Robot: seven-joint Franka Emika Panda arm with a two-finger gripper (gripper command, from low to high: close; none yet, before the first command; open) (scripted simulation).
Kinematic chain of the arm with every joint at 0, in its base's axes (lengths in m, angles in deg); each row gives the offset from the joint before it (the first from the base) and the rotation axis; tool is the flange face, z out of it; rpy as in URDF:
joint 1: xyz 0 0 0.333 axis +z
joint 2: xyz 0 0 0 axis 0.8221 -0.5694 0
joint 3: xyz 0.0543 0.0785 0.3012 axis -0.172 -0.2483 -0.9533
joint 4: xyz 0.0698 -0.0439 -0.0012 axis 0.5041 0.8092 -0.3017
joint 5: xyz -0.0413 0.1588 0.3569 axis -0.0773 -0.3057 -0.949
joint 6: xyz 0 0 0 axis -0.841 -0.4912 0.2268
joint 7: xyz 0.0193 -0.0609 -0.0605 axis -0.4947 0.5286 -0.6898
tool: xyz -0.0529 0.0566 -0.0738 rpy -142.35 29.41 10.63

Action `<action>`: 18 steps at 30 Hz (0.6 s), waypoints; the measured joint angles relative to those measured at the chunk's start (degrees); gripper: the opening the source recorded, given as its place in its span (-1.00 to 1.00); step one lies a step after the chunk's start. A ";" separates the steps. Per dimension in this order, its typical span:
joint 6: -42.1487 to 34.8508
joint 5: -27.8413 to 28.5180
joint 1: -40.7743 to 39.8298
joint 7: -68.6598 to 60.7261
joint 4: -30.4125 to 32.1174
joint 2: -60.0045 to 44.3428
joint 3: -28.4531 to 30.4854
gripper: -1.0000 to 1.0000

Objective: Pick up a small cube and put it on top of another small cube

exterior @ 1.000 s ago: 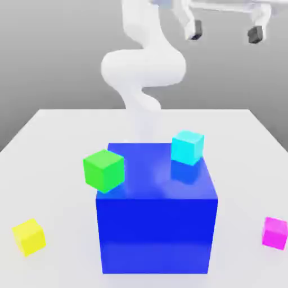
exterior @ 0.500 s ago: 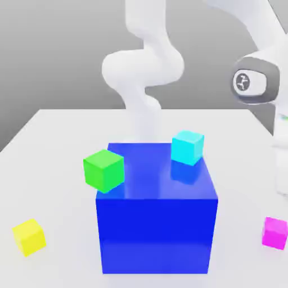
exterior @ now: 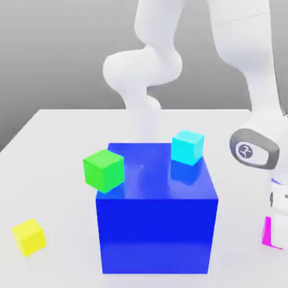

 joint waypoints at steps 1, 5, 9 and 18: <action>-1.09 -0.65 -0.53 -0.52 0.32 1.40 -0.68 -1.00; -6.73 -5.13 -2.46 -3.69 1.71 8.89 -3.40 -1.00; -12.46 -13.05 -7.10 -7.21 -1.40 16.17 -2.79 -1.00; -31.00 -19.57 -21.69 -10.91 -3.38 34.92 5.50 -1.00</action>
